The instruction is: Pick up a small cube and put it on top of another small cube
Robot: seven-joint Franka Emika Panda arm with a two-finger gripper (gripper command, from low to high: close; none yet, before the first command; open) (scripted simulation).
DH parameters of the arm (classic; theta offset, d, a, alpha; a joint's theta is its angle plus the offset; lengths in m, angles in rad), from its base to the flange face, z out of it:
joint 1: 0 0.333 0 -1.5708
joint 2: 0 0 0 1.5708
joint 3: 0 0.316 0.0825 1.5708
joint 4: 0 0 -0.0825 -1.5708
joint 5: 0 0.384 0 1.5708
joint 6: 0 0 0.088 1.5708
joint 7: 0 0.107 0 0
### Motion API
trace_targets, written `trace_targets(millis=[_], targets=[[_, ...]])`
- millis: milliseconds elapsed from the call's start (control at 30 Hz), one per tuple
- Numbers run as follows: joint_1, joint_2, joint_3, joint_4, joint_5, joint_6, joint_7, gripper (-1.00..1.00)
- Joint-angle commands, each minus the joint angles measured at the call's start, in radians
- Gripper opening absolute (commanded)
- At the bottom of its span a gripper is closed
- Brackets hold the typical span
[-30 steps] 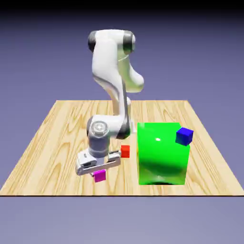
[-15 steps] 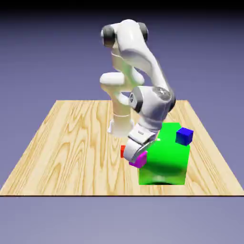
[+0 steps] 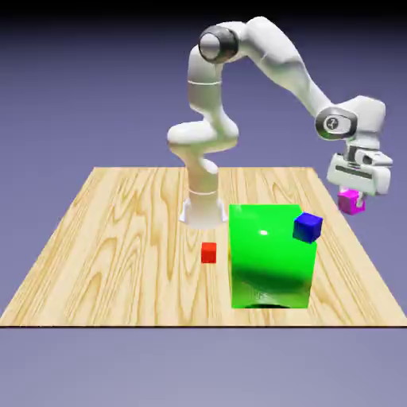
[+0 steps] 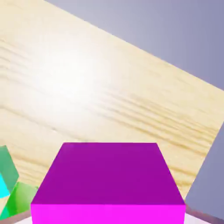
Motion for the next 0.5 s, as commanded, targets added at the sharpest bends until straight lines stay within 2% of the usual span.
trace_targets(millis=[0, 200, 267, 467], targets=[[-0.003, -0.012, 0.015, -0.036, 0.012, 0.010, 0.018, -1.00], [-0.089, -0.067, 0.089, -0.254, 0.134, 0.035, 0.138, -1.00], [-0.090, -0.068, 0.088, -0.255, 0.136, 0.035, 0.139, -1.00], [-0.066, 0.119, -0.001, -0.266, -0.125, 0.154, 0.328, -1.00]])
